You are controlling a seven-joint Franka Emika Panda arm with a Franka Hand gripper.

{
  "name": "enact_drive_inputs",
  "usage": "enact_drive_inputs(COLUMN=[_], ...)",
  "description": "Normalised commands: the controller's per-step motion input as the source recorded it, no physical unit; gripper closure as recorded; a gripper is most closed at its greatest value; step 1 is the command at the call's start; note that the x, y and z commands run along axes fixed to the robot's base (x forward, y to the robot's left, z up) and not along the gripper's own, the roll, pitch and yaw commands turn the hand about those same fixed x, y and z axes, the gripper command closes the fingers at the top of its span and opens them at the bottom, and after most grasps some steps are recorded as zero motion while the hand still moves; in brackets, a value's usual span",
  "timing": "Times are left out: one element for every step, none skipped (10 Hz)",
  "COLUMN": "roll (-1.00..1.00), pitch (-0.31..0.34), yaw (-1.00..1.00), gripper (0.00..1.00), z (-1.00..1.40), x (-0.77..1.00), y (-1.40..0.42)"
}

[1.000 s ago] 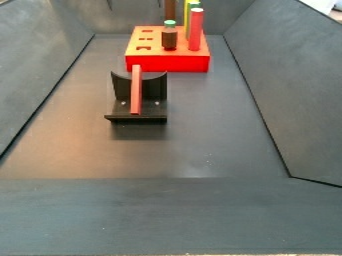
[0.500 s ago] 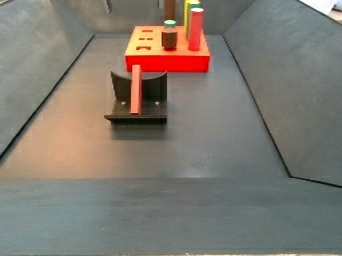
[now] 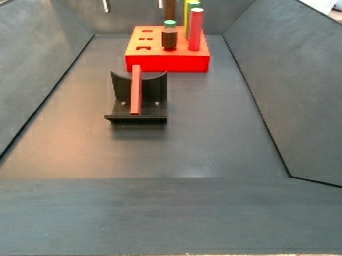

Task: Pick up the double-square object. Move up. Place the double-square object on the fixture. Regrasp the double-square object. Move to above the board. Insert the double-square object.
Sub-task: Regrasp the double-square object.

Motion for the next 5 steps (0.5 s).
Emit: enact_drive_inputs(roll=[1.0, 1.0, 1.0, 1.0, 1.0], pitch=[0.033, 0.038, 0.049, 0.065, 0.081], yaw=[0.03, 0.04, 0.04, 0.05, 0.05], gripper=[0.0, 0.0, 0.0, 0.0, 0.0], z=[0.0, -0.01, -0.02, -0.02, -0.02], x=[0.02, 0.03, 0.05, 0.07, 0.08], y=[-0.02, -0.02, -0.03, -0.03, -0.03])
